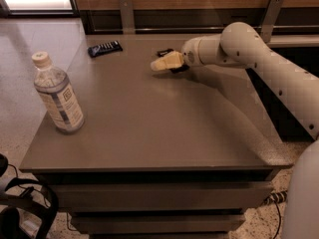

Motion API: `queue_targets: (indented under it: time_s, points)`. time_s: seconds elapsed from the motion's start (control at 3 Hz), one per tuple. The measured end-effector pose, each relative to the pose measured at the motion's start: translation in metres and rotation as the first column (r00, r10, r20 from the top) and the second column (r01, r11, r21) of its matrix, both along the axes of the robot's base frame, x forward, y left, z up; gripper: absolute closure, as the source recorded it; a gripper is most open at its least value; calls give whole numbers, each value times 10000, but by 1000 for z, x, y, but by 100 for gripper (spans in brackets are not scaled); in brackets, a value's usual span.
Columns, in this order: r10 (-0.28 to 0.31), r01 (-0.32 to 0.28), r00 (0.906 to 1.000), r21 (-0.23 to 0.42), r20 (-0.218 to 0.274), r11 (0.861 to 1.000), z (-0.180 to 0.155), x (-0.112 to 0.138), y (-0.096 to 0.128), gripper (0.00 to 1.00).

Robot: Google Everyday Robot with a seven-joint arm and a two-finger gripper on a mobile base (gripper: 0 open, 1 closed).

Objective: Move rxbar chocolate near blue plastic bottle

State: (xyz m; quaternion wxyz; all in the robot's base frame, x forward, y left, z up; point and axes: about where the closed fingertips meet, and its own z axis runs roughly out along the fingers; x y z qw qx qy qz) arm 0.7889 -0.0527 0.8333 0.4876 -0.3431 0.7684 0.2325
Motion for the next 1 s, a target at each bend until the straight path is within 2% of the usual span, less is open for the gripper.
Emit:
queue_targets:
  time_s: [0.33, 0.67, 1.0]
  points:
    - [26, -25, 10000, 31, -26, 10000, -16, 2, -5, 0]
    - [2, -2, 10000, 9, -24, 10000, -28, 0, -9, 13]
    - [25, -25, 10000, 9, -38, 10000, -30, -1, -7, 38]
